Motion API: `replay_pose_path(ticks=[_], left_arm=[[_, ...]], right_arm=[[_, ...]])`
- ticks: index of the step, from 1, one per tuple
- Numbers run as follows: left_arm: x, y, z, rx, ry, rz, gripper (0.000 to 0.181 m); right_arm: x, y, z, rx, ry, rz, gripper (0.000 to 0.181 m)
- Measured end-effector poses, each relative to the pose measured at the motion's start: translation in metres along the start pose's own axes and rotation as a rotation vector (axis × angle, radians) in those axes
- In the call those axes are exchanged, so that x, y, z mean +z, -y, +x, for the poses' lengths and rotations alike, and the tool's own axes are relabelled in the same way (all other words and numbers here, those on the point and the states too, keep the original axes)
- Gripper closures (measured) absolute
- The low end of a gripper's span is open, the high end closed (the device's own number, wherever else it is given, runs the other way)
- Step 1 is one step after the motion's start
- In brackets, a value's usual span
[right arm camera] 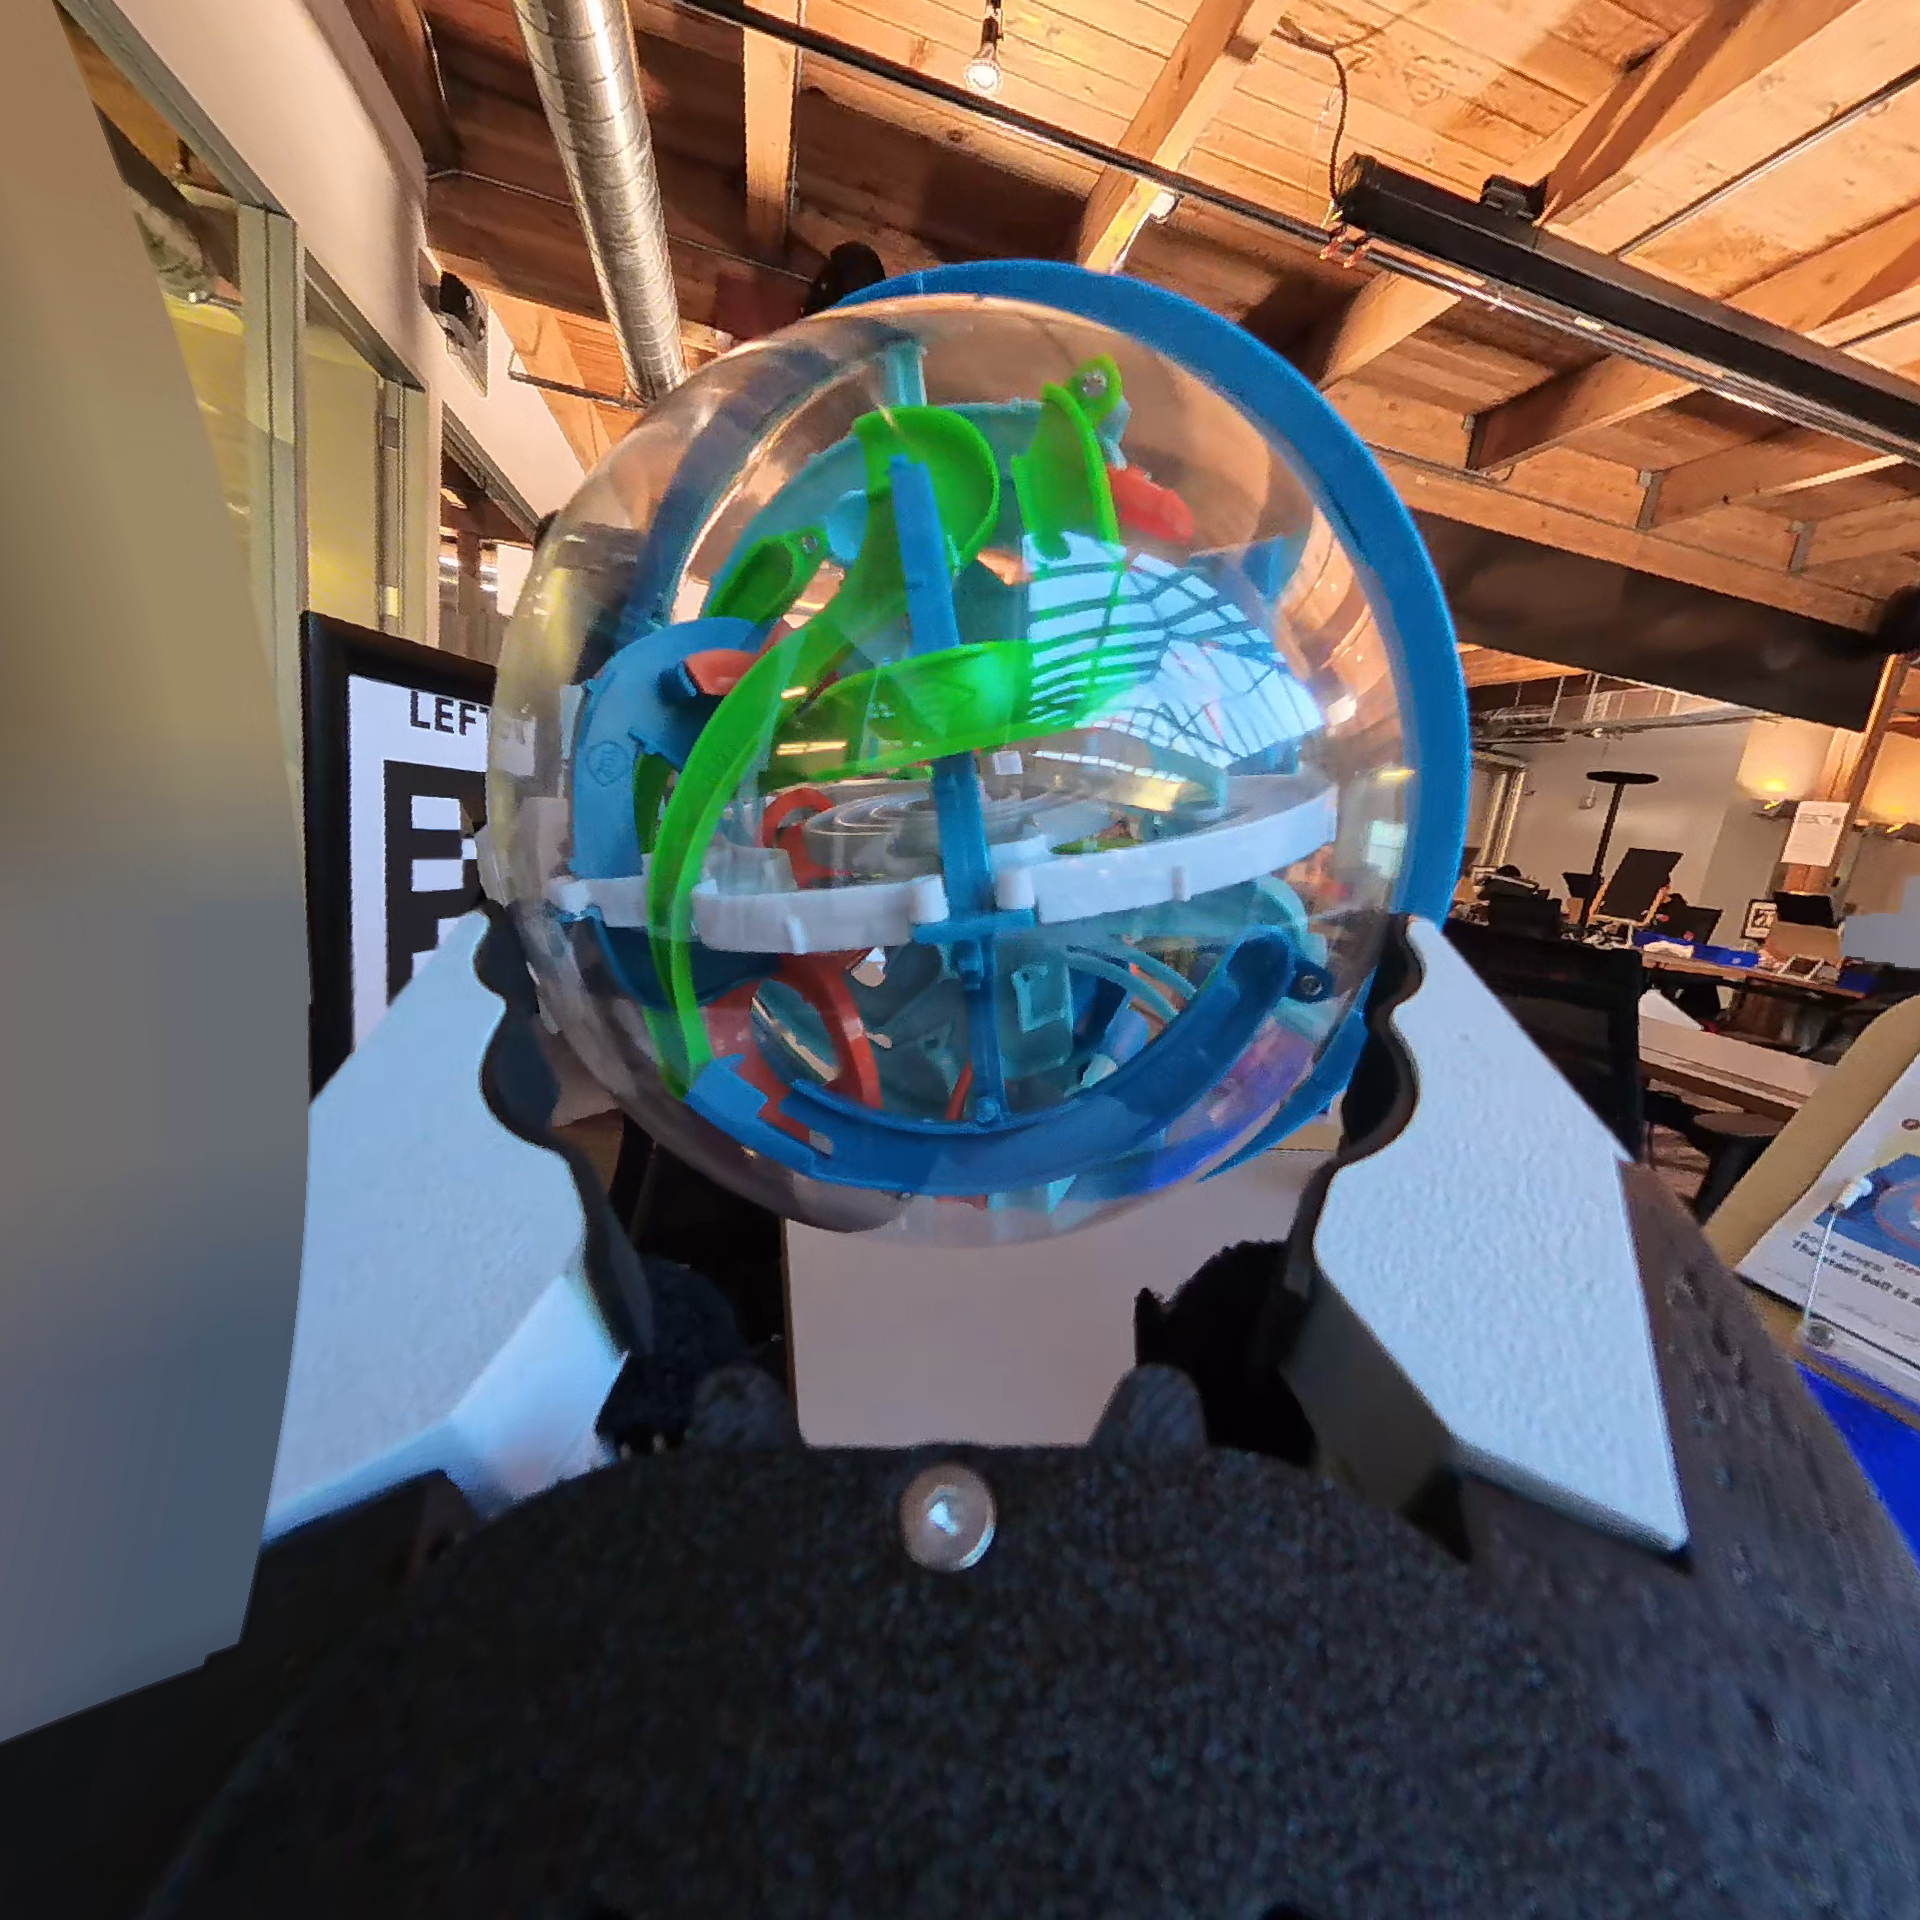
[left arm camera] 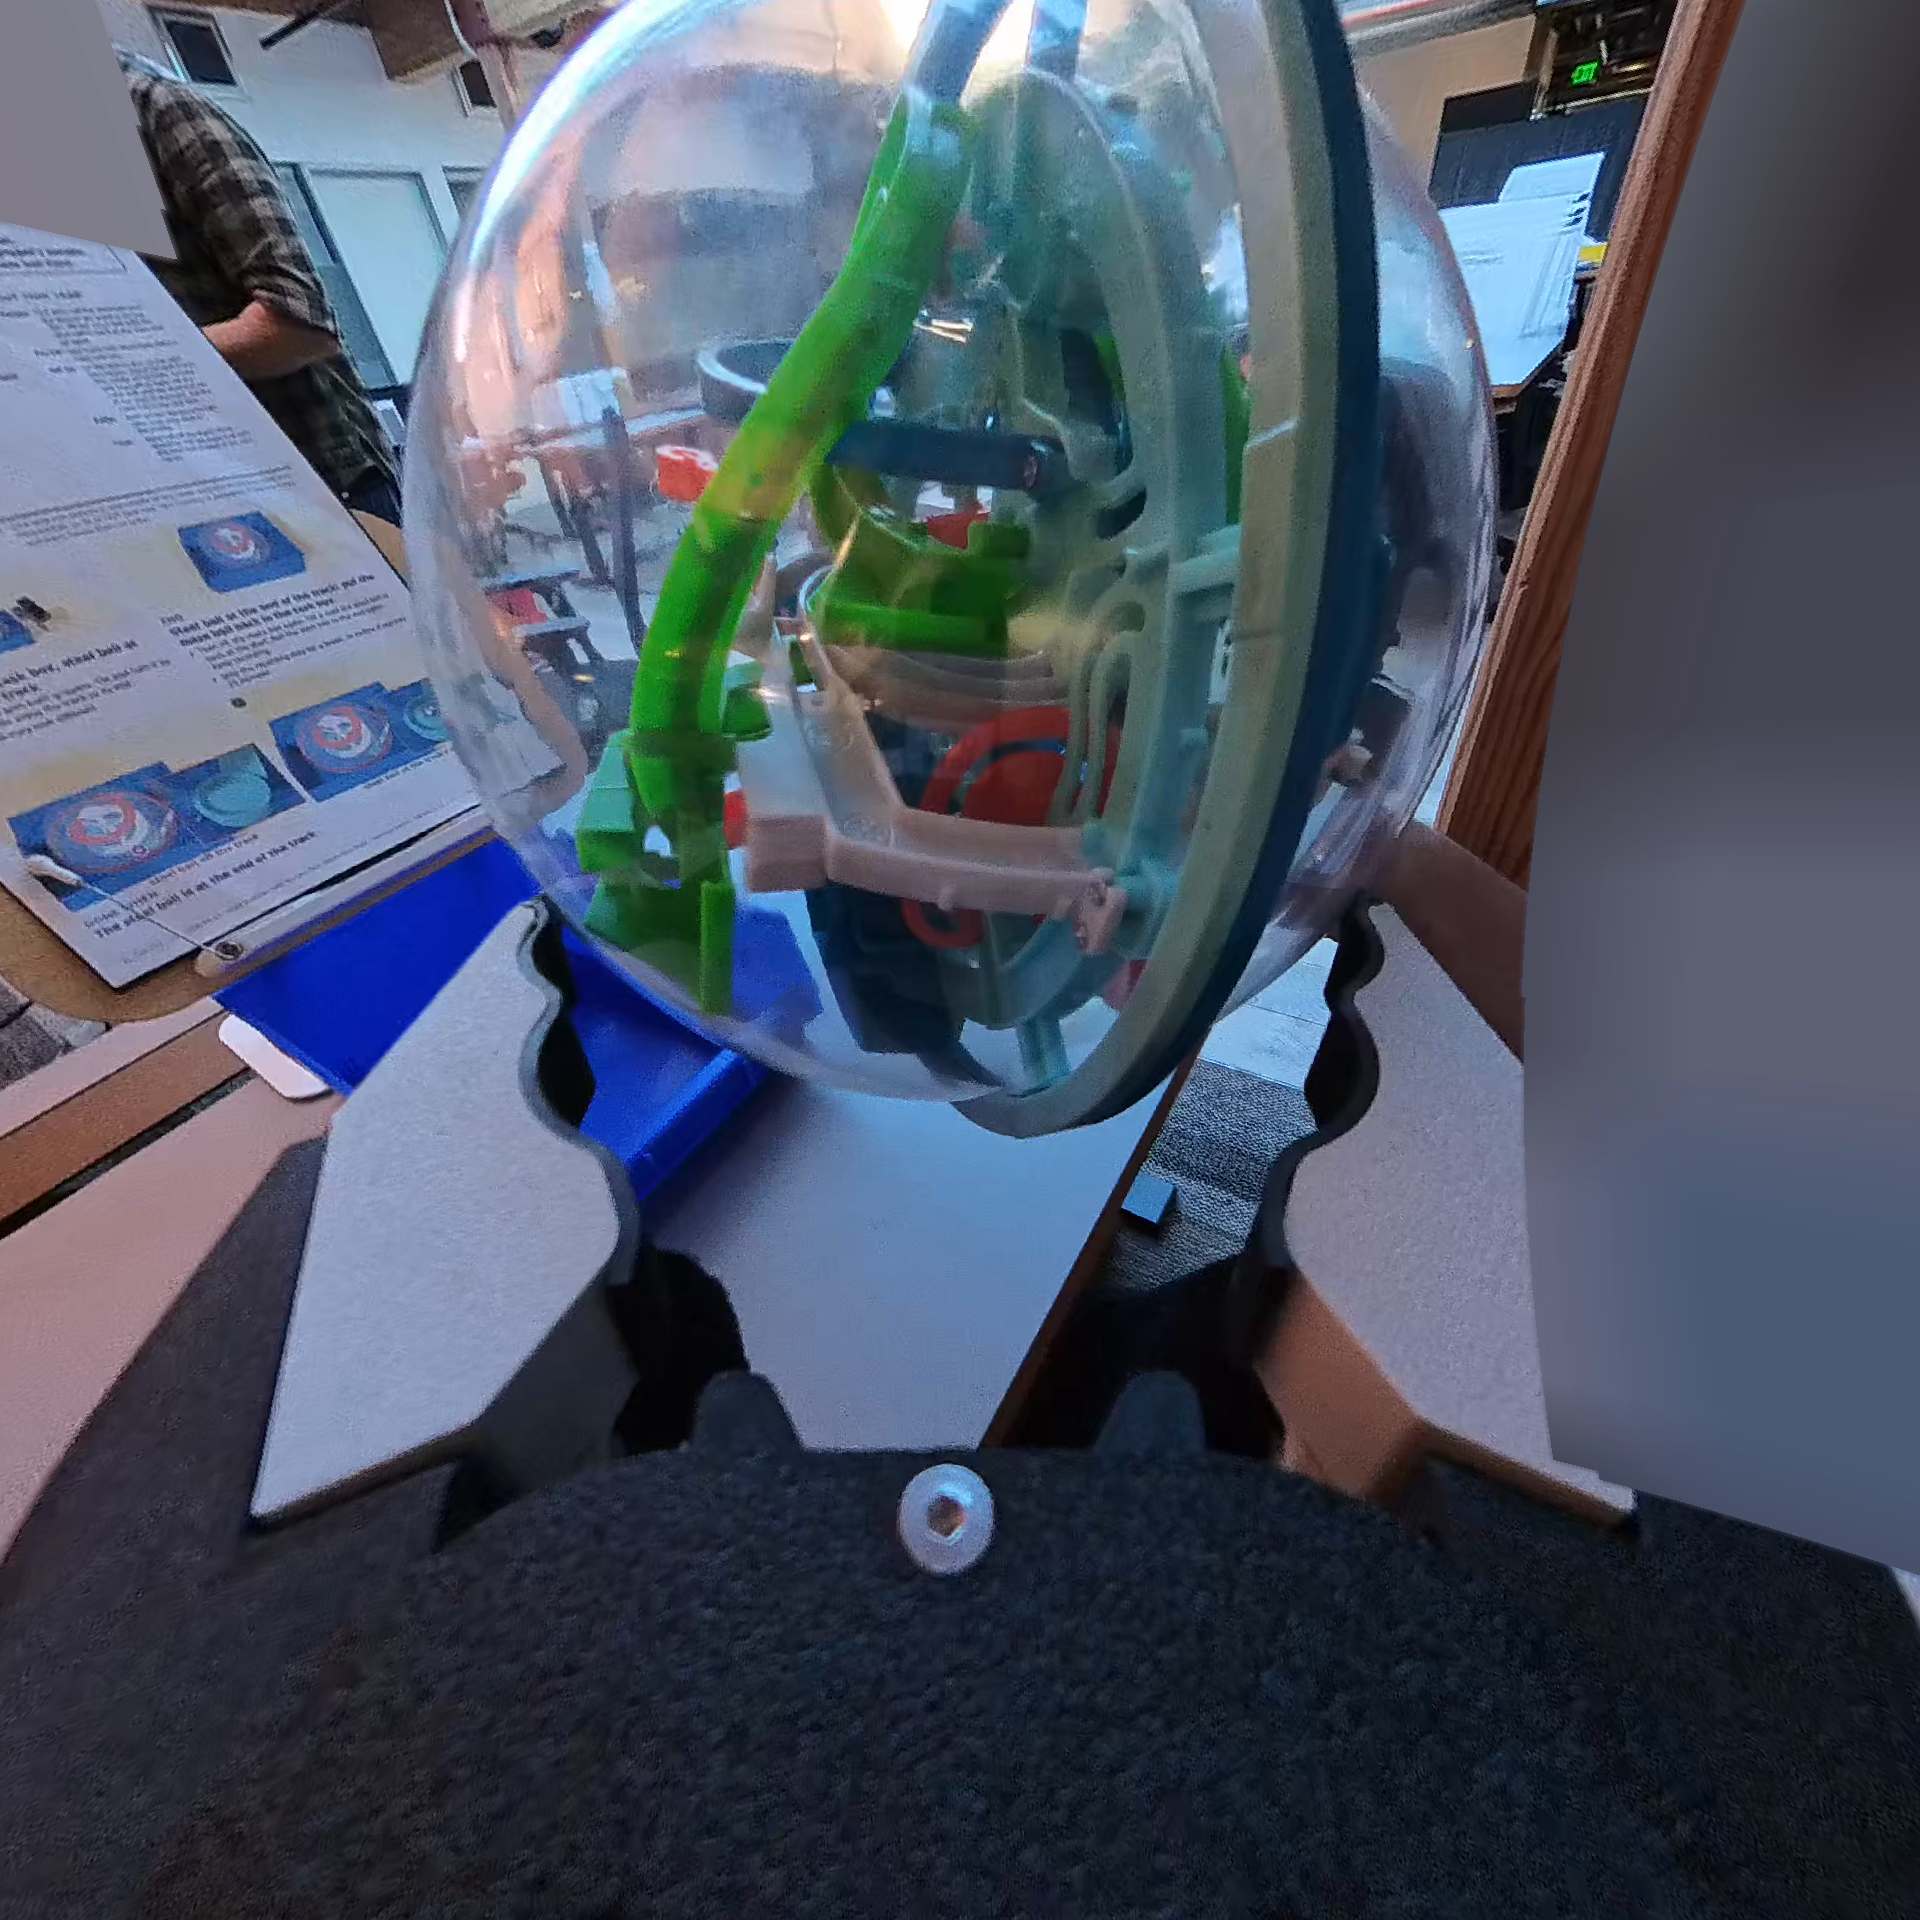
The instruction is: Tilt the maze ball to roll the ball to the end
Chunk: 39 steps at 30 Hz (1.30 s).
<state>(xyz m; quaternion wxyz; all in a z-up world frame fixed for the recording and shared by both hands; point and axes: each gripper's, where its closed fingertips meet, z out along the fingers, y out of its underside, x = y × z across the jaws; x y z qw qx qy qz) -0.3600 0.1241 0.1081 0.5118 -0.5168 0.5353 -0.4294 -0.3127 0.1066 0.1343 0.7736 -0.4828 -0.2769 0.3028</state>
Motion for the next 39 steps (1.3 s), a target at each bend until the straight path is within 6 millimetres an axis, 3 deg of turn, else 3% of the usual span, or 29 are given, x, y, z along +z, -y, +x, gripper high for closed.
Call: replay_pose_path(ticks=[1,9,12,14,19,21,29,35,39], left_arm=[[0.0,0.0,0.0,-0.01,0.003,-0.005,0.042],[0.006,-0.007,-0.005,-0.118,-0.018,-0.017,0.042],[0.015,-0.021,-0.011,-0.254,-0.049,-0.026,0.042],[0.029,-0.043,-0.017,-0.419,-0.074,-0.027,0.041],[0.073,-0.136,-0.02,-0.926,-0.196,-0.068,0.041],[0.087,-0.157,-0.02,-1.041,-0.246,-0.053,0.041],[0.102,-0.178,-0.004,-1.241,-0.324,-0.096,0.041],[0.11,-0.196,0.026,-1.416,-0.423,-0.168,0.042],[0.104,-0.203,0.037,-1.413,-0.487,-0.229,0.046]], right_arm=[[0.0,-0.001,0.001,0.013,0.0,0.0,0.031],[0.0,-0.006,0.009,0.084,-0.031,-0.037,0.028],[-0.004,-0.02,0.021,0.184,-0.078,-0.118,0.028],[-0.012,-0.044,0.034,0.312,-0.134,-0.197,0.028],[-0.055,-0.134,0.065,0.62,-0.333,-0.451,0.029],[-0.066,-0.154,0.074,0.655,-0.393,-0.531,0.028],[-0.091,-0.176,0.073,0.775,-0.431,-0.777,0.027],[-0.112,-0.191,0.067,0.852,-0.407,-0.943,0.026],[-0.11,-0.196,0.067,0.846,-0.364,-0.983,0.027]])
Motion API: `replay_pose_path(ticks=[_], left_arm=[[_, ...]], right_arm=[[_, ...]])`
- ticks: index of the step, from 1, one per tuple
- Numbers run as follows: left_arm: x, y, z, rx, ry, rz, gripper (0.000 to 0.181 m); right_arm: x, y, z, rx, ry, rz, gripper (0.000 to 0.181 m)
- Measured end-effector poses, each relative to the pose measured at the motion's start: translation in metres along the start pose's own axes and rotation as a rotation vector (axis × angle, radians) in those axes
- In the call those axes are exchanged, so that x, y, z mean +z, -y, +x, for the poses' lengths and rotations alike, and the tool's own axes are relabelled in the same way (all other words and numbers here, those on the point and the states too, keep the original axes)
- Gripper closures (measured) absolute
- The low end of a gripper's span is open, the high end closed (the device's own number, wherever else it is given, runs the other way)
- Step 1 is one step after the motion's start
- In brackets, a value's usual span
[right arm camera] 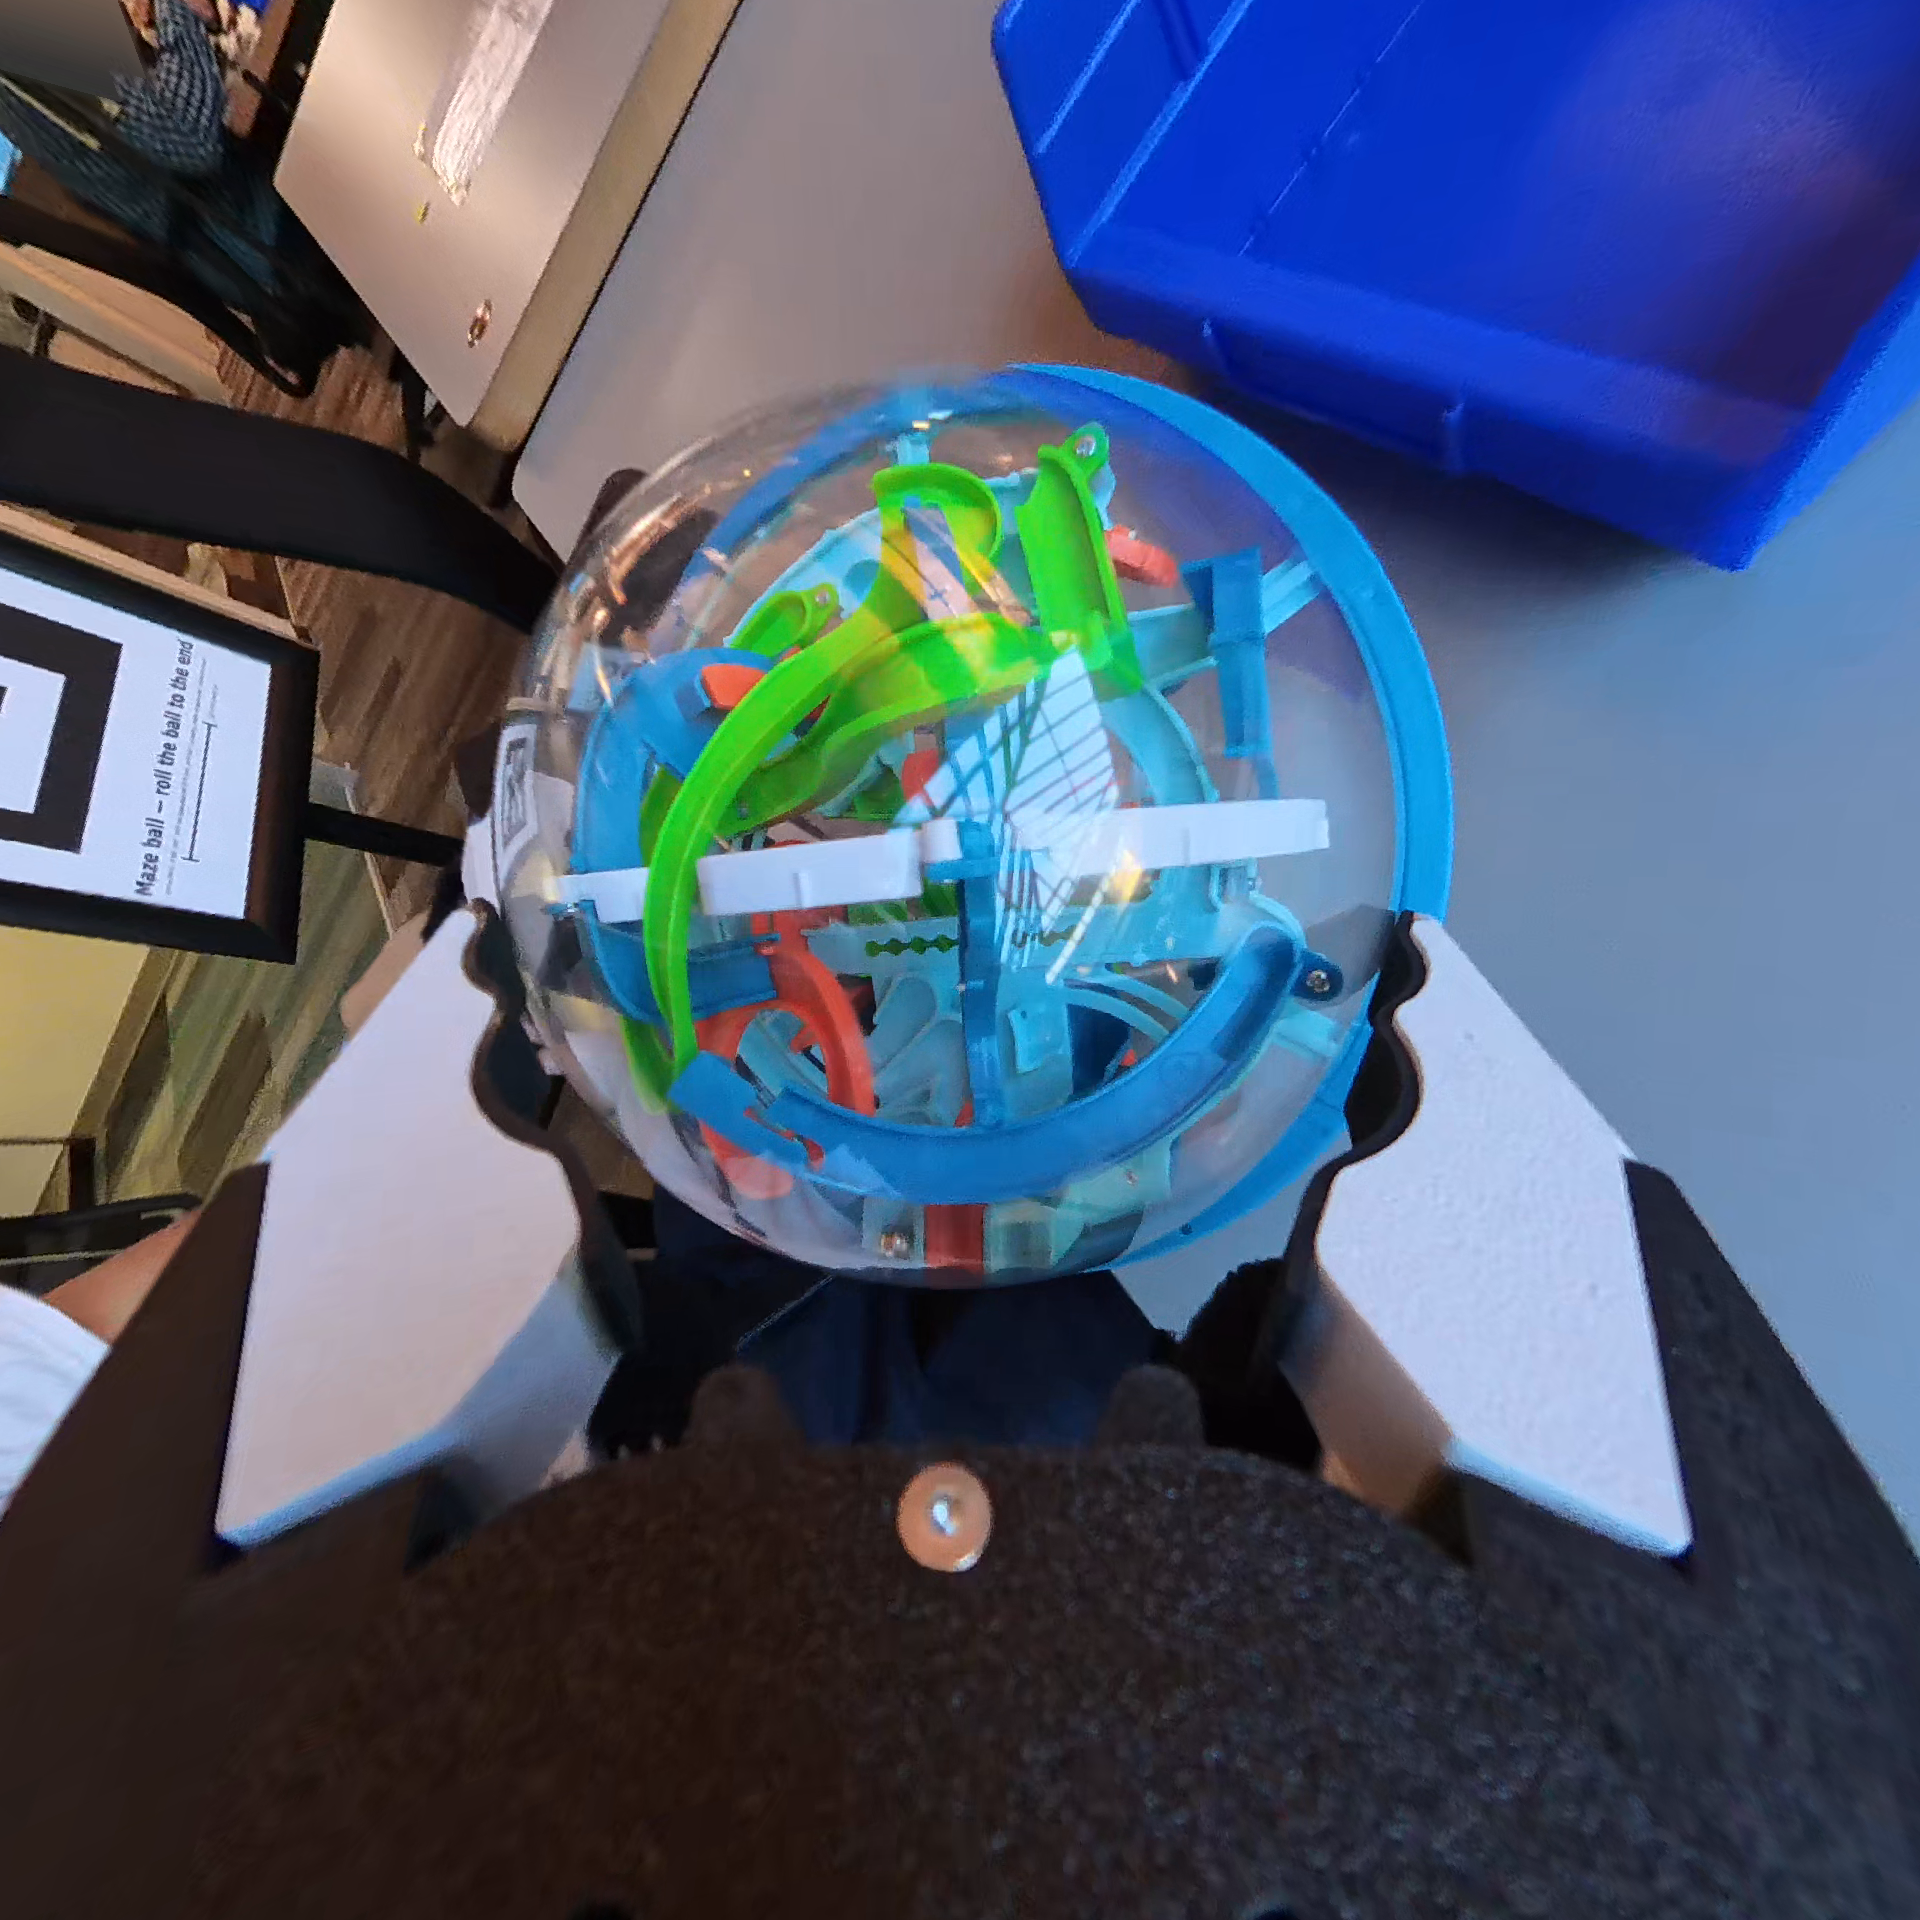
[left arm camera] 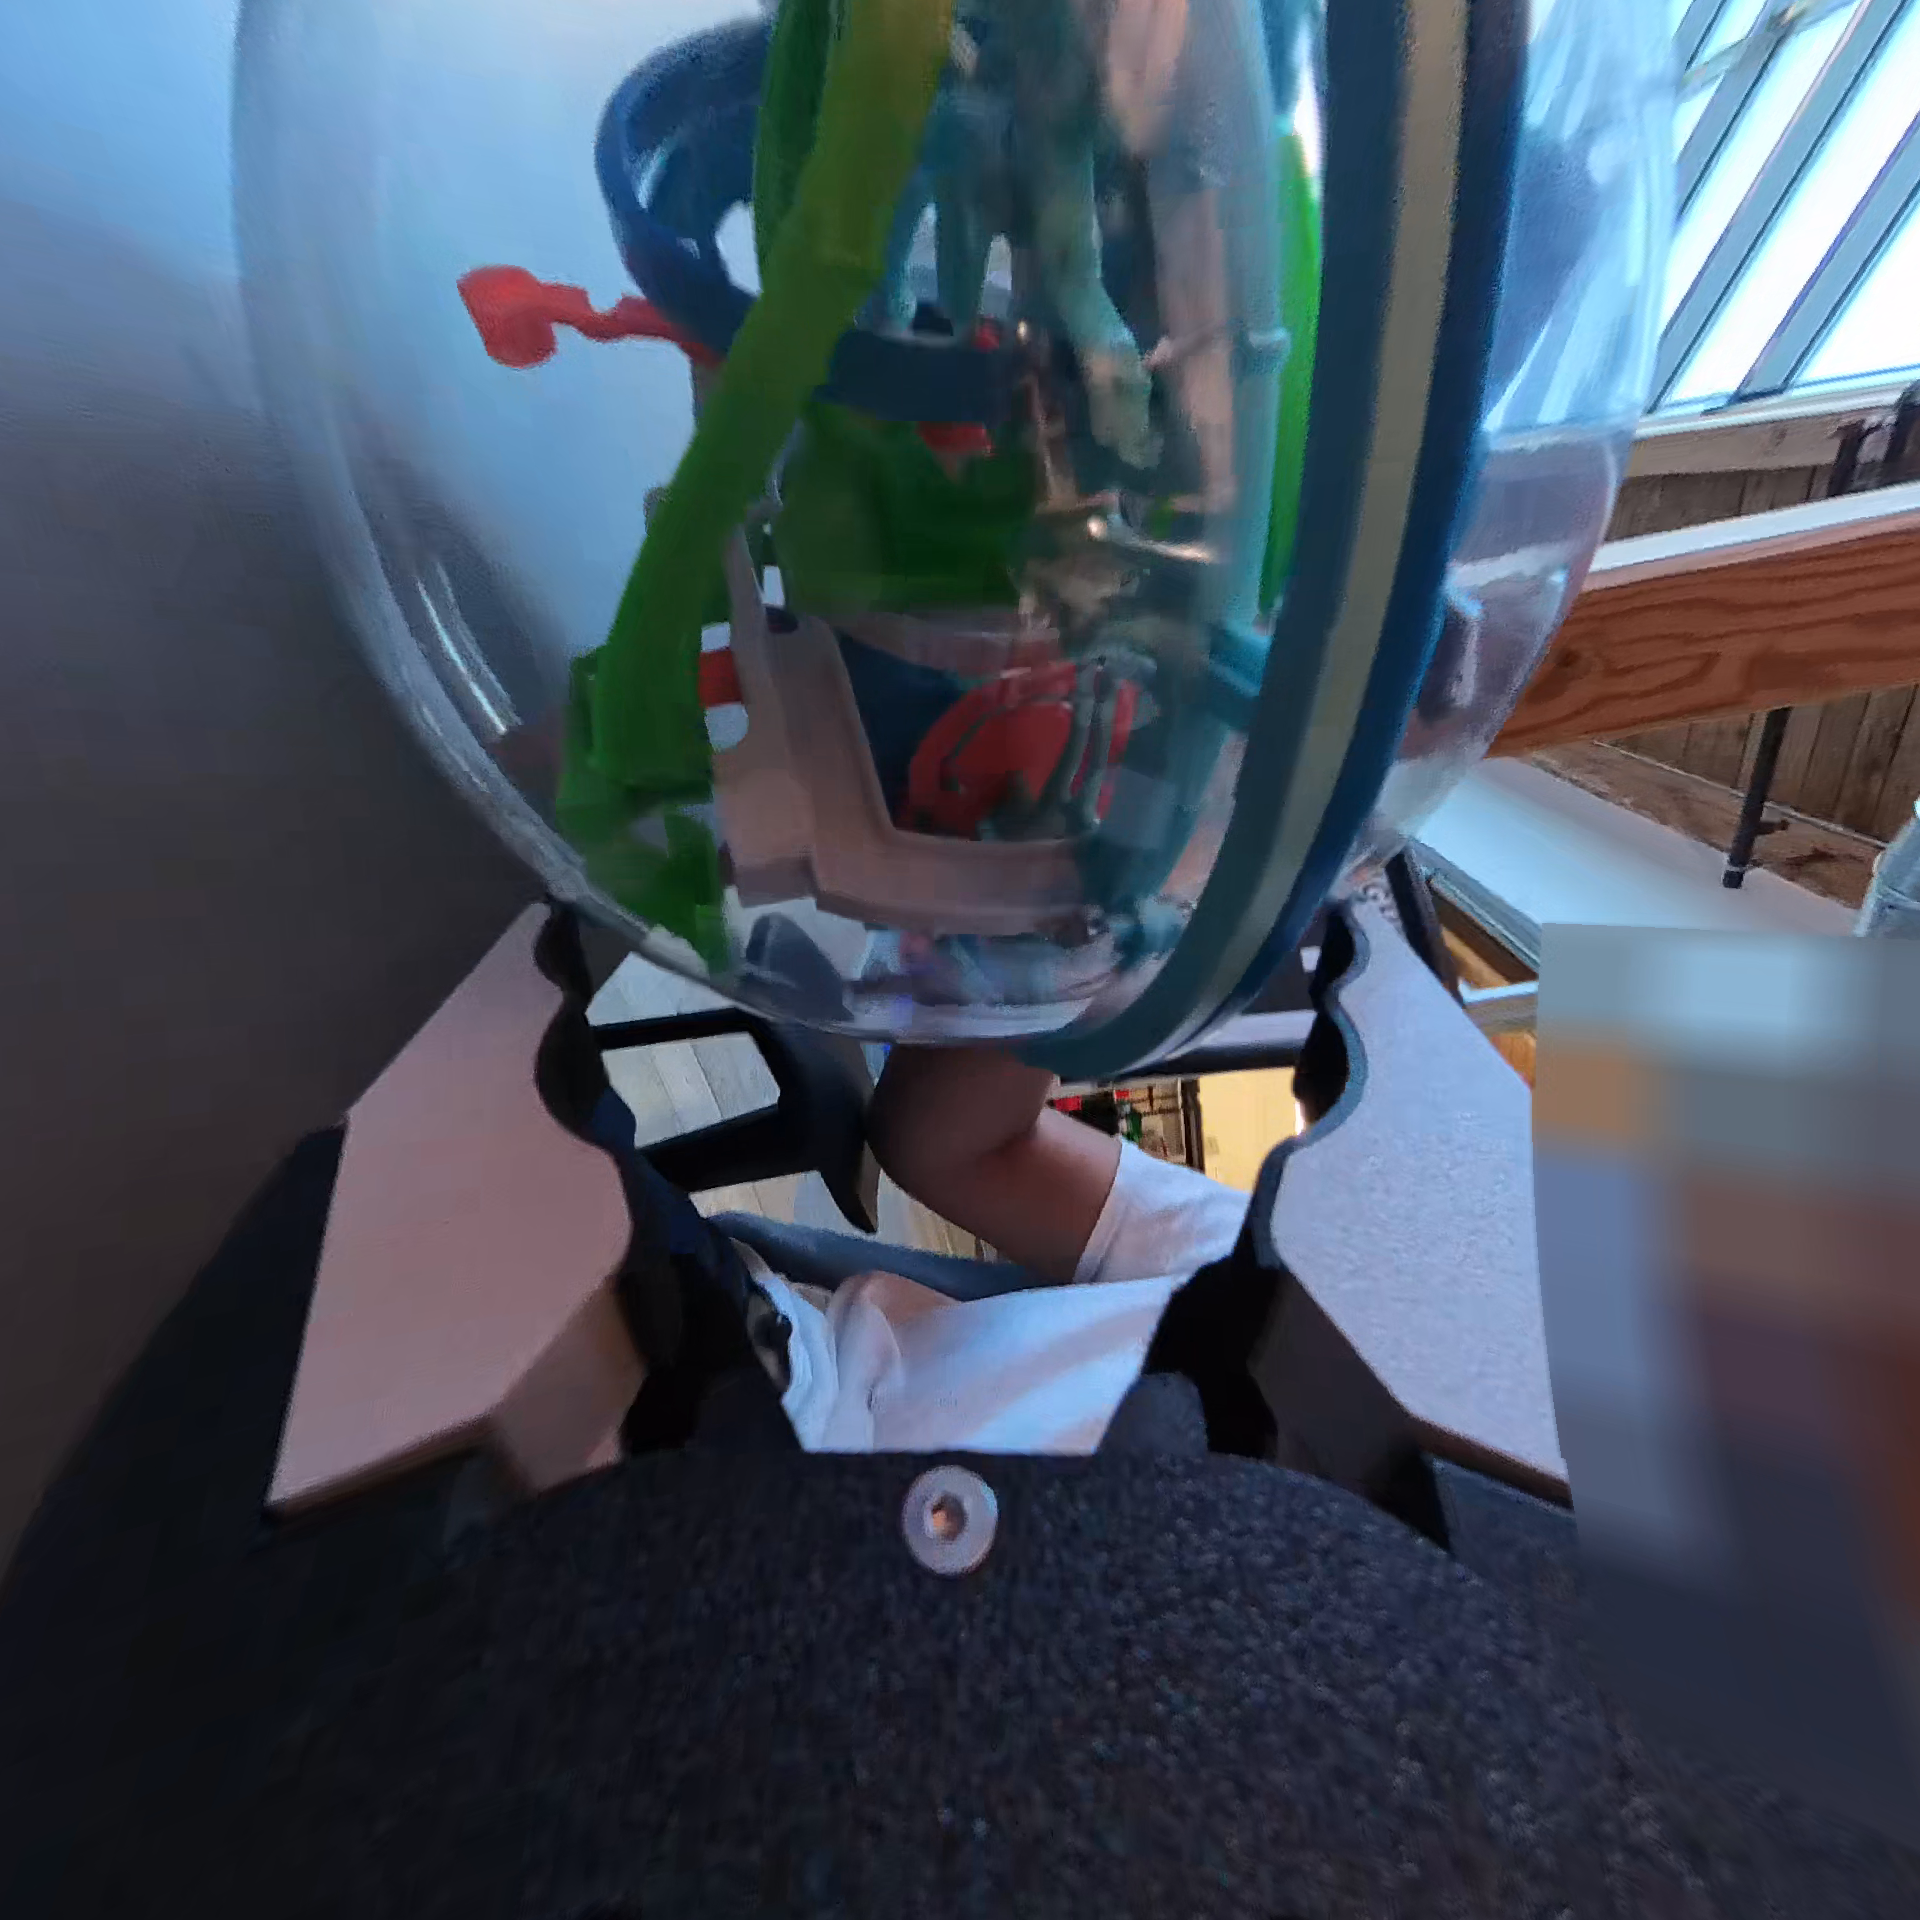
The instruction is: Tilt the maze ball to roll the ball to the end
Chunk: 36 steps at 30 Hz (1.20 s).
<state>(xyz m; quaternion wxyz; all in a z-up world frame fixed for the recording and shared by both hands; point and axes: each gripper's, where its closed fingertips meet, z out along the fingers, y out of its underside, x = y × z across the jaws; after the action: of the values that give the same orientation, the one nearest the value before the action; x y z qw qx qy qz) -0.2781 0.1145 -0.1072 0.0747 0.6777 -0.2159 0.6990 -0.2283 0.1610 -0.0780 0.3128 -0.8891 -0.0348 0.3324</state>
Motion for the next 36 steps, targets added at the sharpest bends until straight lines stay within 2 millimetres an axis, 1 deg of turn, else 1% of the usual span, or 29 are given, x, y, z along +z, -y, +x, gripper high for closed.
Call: replay_pose_path(ticks=[2,3,4,5,6,7,8,10,12,14,15,16,17,18,20,22,25,28,29,31,32,33,35,36], left_arm=[[-0.006,-0.013,0.0,0.052,0.031,-0.074,0.058],[-0.01,-0.022,0.0,0.081,0.056,-0.119,0.06],[-0.017,-0.03,-0.003,0.111,0.094,-0.15,0.054],[-0.025,-0.033,-0.005,0.155,0.143,-0.157,0.048],[-0.034,-0.032,-0.009,0.212,0.205,-0.15,0.047],[-0.045,-0.026,-0.012,0.271,0.277,-0.135,0.046],[-0.056,-0.017,-0.014,0.333,0.344,-0.104,0.045],[-0.073,0.012,-0.006,0.484,0.422,-0.021,0.043],[-0.083,0.043,0.004,0.642,0.471,0.036,0.04],[-0.086,0.071,0.004,0.756,0.498,0.027,0.034],[-0.082,0.076,0.003,0.758,0.459,-0.01,0.037],[-0.078,0.078,0.002,0.72,0.419,-0.04,0.04],[-0.077,0.083,-0.002,0.692,0.414,-0.048,0.03],[-0.077,0.088,-0.007,0.686,0.429,-0.043,0.029],[-0.078,0.093,-0.014,0.67,0.464,-0.034,0.04],[-0.077,0.094,-0.018,0.626,0.461,-0.011,0.047],[-0.074,0.091,-0.02,0.536,0.376,0.018,0.05],[-0.073,0.092,-0.018,0.449,0.283,0.053,0.051],[-0.073,0.092,-0.018,0.427,0.266,0.053,0.052],[-0.073,0.092,-0.017,0.402,0.253,0.061,0.054],[-0.072,0.092,-0.016,0.391,0.249,0.068,0.054],[-0.07,0.092,-0.016,0.377,0.244,0.071,0.054],[-0.064,0.088,-0.016,0.341,0.233,0.06,0.054],[-0.061,0.085,-0.017,0.329,0.227,0.046,0.055]], right_arm=[[0.004,0.003,-0.001,-0.007,-0.004,-0.028,0.027],[0.006,0.005,-0.002,-0.016,-0.007,-0.04,0.027],[0.009,0.007,-0.003,-0.024,-0.01,-0.054,0.027],[0.011,0.008,-0.003,-0.033,-0.011,-0.068,0.026],[0.013,0.009,-0.004,-0.038,-0.011,-0.077,0.027],[0.016,0.011,-0.004,-0.036,-0.008,-0.08,0.027],[0.018,0.012,-0.004,-0.031,-0.002,-0.083,0.027],[0.022,0.012,-0.003,-0.018,0.012,-0.11,0.027],[0.028,0.013,-0.001,-0.015,0.011,-0.158,0.027],[0.038,0.016,0.001,-0.025,-0.011,-0.218,0.027],[0.043,0.019,0.002,-0.037,-0.025,-0.244,0.027],[0.048,0.021,0.003,-0.051,-0.042,-0.265,0.027],[0.052,0.025,0.004,-0.063,-0.063,-0.274,0.027],[0.054,0.03,0.006,-0.074,-0.083,-0.27,0.027],[0.055,0.031,0.005,-0.101,-0.1,-0.271,0.027],[0.055,0.035,0.006,-0.15,-0.129,-0.244,0.027],[0.051,0.04,0.005,-0.21,-0.163,-0.166,0.029],[0.04,0.035,0.006,-0.288,-0.105,-0.082,0.027],[0.034,0.036,0.011,-0.316,-0.099,-0.028,0.027],[0.023,0.037,0.03,-0.372,-0.124,0.124,0.031],[0.02,0.031,0.028,-0.438,-0.056,0.186,0.041],[0.018,0.028,0.015,-0.496,0.048,0.28,0.045],[0.006,0.041,-0.008,-0.58,0.167,0.527,0.03],[0.002,0.045,-0.011,-0.606,0.164,0.584,0.034]])
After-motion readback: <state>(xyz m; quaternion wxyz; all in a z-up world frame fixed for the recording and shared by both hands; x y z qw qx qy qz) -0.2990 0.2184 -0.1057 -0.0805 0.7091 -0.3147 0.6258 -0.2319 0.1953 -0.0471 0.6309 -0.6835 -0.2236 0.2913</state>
